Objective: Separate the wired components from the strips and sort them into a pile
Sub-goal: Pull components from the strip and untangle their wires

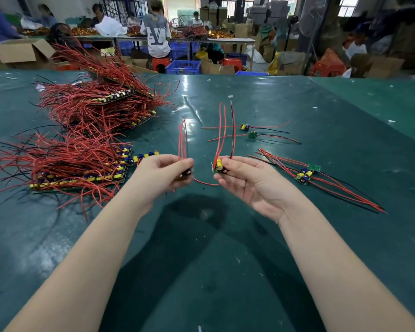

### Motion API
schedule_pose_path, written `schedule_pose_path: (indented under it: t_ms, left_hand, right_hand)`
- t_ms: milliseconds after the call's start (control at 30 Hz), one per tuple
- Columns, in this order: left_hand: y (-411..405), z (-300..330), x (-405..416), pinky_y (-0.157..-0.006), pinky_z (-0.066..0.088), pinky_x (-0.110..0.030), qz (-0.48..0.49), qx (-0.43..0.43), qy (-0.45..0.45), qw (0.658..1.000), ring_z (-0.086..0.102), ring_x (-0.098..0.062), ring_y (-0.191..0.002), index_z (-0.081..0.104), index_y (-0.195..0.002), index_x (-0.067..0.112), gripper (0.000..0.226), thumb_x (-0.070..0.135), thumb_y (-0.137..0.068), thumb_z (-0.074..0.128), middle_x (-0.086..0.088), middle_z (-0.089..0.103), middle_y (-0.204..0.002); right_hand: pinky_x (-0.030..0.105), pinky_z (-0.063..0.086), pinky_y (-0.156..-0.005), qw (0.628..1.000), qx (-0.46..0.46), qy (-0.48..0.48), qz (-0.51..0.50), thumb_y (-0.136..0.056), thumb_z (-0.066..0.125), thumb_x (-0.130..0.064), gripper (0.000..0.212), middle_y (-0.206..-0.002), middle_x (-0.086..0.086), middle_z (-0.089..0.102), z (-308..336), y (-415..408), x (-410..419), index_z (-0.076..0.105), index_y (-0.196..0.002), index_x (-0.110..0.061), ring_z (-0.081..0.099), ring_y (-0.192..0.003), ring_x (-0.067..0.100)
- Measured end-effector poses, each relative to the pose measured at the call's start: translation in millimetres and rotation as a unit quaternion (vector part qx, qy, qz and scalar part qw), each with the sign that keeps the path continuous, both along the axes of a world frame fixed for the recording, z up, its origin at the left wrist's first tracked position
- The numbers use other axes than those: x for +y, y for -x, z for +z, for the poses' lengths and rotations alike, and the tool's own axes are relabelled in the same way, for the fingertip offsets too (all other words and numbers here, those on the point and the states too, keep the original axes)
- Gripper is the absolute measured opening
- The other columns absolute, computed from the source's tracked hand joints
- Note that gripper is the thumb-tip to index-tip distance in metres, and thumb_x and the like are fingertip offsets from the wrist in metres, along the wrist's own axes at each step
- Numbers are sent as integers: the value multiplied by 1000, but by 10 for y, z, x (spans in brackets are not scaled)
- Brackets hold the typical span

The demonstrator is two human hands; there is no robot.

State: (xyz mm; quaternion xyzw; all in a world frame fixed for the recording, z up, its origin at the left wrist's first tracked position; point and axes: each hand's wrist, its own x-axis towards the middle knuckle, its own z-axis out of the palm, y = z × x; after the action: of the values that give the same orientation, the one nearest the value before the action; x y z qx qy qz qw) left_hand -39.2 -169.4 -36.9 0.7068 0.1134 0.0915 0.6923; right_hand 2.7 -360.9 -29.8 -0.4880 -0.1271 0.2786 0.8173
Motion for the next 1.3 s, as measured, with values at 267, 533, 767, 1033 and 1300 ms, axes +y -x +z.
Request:
schedule_pose_path:
  t_ms: [267,533,767,1033,1300]
  left_hand:
    - [38,-63,84,-97,38,-38,194,-34,-506,840,52,-28,-107,62,-116,10,36,27,-85,69,-12,53,-115]
    - [96,8,-341,-82,55,-22,-79,-99,-109,986,69,-7,-84,72,-95,18,15,6,-89,65,2,76,-90]
    - [68,-25,-320,-80,56,-22,-46,-73,35,996,67,-14,-78,73,-90,8,9,4,-83,69,-8,74,-87]
    - [46,38,-329,-62,53,-11,-56,-21,272,960,69,-6,-69,76,-76,3,14,13,-69,70,-4,74,-80]
    - [78,116,-390,-50,51,-11,-80,76,478,871,66,-8,-59,66,-88,-6,33,15,-63,73,-12,68,-82]
  right_hand:
    - [23,57,-67,996,-53,52,-46,-91,61,-10,18,-87,8,73,-44,2,37,78,-84,-8,68,-73,16]
    - [20,56,-66,970,-172,134,-111,-89,64,-7,11,-73,-5,72,-72,40,82,72,-88,-14,66,-67,4]
    - [19,52,-76,952,-222,157,-138,-81,73,-10,16,-80,-7,74,-72,20,61,76,-76,-24,64,-78,4]
    - [30,56,-85,950,-273,104,-112,-86,67,-3,24,-81,-7,72,-37,20,38,77,-78,-24,64,-73,11]
    - [27,55,-79,970,-222,-4,-99,-73,70,-15,10,-84,3,73,-36,20,70,76,-81,-16,68,-82,17]
